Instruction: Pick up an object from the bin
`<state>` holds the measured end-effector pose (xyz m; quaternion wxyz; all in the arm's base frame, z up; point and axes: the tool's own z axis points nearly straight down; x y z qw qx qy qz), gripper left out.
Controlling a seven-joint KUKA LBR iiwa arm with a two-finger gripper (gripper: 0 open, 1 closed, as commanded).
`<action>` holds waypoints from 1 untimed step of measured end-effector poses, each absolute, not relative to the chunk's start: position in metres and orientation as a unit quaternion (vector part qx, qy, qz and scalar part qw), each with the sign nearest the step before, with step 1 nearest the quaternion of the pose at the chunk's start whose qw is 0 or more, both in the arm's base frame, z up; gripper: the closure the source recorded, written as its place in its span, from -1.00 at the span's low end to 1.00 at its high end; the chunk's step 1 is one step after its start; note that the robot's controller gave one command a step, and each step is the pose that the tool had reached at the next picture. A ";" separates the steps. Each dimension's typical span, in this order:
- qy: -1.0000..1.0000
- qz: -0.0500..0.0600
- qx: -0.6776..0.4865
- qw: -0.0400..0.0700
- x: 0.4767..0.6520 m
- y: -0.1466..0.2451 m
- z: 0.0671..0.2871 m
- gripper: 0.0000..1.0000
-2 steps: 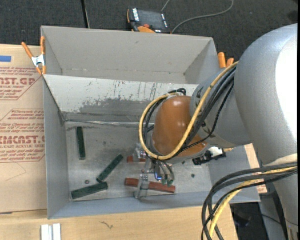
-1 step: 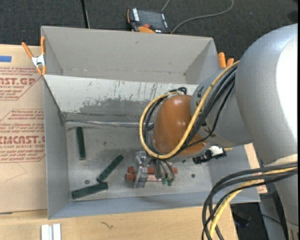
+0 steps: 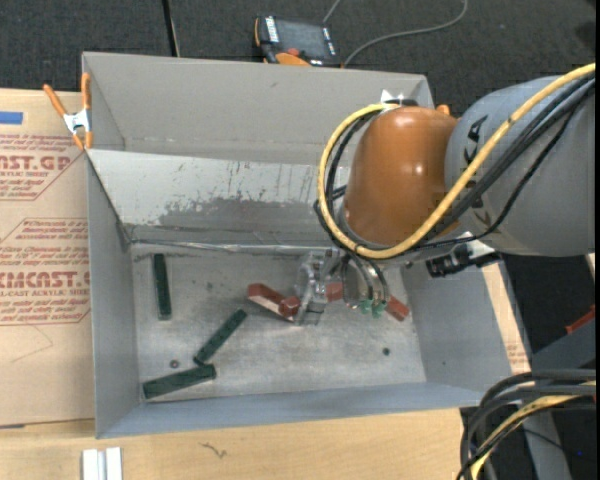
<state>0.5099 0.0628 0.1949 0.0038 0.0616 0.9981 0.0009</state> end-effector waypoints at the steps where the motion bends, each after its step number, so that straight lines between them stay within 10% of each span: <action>1: 0.998 0.001 0.060 0.005 0.531 0.055 0.265 1.00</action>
Offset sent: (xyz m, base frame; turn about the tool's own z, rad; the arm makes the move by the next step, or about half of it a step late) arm 0.0187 -0.0083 0.0659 -0.0011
